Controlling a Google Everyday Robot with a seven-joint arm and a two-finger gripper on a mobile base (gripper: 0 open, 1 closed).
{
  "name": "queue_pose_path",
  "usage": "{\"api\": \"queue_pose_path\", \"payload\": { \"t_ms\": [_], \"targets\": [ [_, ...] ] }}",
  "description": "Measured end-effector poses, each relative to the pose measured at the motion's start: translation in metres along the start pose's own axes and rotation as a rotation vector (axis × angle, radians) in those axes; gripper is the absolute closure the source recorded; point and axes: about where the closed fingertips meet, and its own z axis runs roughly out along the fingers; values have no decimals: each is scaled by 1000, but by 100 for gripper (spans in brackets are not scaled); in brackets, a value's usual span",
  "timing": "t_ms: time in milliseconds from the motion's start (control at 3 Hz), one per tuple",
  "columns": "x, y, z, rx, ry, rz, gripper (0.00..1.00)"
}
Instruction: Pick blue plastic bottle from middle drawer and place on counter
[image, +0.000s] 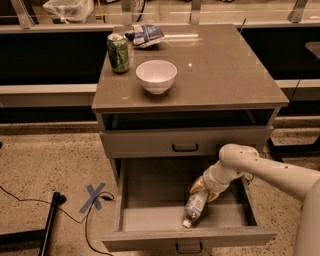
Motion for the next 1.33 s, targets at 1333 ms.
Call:
{"api": "queue_pose_path", "payload": {
  "t_ms": [1333],
  "targets": [
    [-42, 20, -204, 670, 179, -91, 100]
  ]
}}
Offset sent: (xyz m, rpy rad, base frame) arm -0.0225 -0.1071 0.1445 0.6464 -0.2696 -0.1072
